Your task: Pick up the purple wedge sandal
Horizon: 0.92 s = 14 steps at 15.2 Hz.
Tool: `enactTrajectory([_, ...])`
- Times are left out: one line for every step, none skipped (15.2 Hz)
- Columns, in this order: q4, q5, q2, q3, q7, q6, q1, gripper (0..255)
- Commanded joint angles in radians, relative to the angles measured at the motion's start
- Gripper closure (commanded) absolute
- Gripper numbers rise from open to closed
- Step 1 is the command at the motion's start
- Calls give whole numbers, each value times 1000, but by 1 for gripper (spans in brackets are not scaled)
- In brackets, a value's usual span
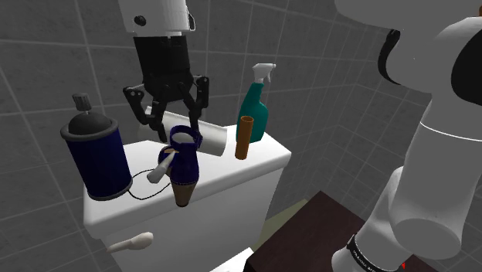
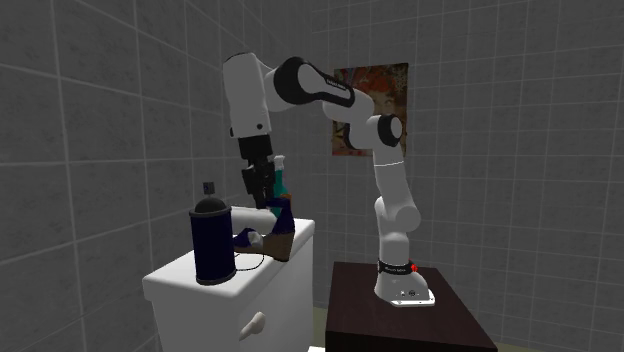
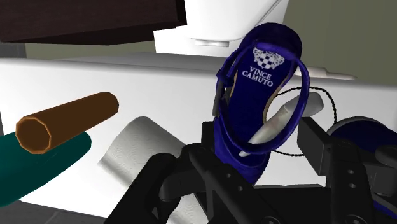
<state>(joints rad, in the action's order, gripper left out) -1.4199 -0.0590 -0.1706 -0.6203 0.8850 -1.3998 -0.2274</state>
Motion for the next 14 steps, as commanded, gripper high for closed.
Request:
enactTrajectory([-6,1,3,0,-1,-4,1,255])
enactTrajectory([-6,2,3,0,-1,-4,1,255])
enactTrajectory([-6,1,3,0,0,-4,1,255])
enactTrajectory([-6,2,3,0,0,-4,1,255])
enactTrajectory([-6,2,3,0,0,-4,1,255])
enactTrajectory([-5,1,3,0,0,-3,1,255])
enactTrajectory([-6,1,3,0,0,-4,1,255])
enactTrajectory([-6,2,3,0,0,-4,1,255])
enactTrajectory([0,-1,-1,0,0,-1,0,255])
enactTrajectory([20,-4,-7,-1,2,14,-3,255])
enactTrajectory([41,-7,-12,-2,5,30,-6,255])
enactTrajectory([62,-10,-18,-3,7,46,-9,255])
enactTrajectory([83,-14,-25,-3,9,62,-13,255])
enactTrajectory([106,-18,-32,-4,12,78,-17,255])
